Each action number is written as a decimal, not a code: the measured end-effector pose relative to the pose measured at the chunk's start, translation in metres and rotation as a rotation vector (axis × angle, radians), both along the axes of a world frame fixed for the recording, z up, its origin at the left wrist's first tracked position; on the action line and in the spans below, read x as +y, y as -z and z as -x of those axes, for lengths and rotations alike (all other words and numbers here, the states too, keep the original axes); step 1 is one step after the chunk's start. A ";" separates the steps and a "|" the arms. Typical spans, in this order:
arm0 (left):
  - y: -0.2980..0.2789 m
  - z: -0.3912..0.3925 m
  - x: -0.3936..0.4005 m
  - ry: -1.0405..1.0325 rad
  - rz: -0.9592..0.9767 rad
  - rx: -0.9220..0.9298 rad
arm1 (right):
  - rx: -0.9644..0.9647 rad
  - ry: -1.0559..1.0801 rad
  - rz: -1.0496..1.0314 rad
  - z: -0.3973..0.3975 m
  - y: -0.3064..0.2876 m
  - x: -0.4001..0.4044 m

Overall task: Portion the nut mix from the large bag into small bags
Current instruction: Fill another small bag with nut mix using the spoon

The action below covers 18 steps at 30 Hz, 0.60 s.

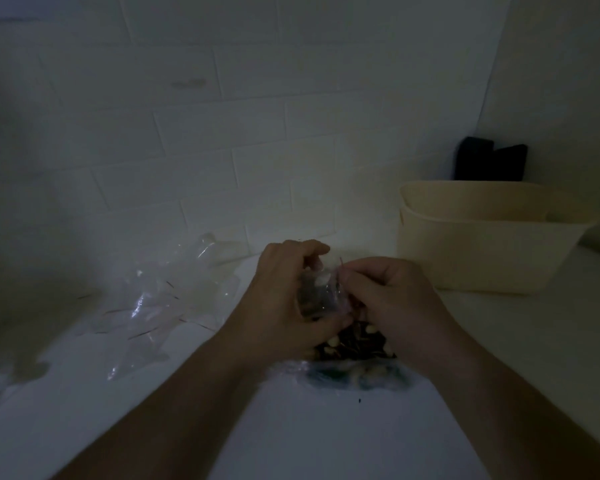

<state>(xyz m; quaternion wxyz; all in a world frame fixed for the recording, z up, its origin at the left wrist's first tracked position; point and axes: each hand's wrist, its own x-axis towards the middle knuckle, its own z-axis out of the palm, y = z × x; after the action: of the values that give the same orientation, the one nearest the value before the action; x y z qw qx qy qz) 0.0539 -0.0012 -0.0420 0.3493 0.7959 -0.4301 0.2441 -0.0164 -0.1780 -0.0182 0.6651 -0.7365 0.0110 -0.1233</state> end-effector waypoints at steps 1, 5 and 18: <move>-0.001 -0.001 0.001 -0.002 0.009 0.011 | -0.014 0.000 0.006 0.000 0.000 0.000; -0.003 -0.004 0.002 0.012 -0.019 0.006 | -0.068 0.037 0.110 -0.002 0.003 -0.002; -0.006 0.007 -0.002 0.076 0.110 0.170 | -0.079 0.058 0.220 -0.002 0.001 -0.005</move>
<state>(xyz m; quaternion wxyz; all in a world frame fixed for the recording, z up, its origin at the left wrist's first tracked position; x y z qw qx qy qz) 0.0464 -0.0031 -0.0360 0.4365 0.7765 -0.4149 0.1854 -0.0147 -0.1833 -0.0194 0.5763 -0.7989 -0.0078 -0.1718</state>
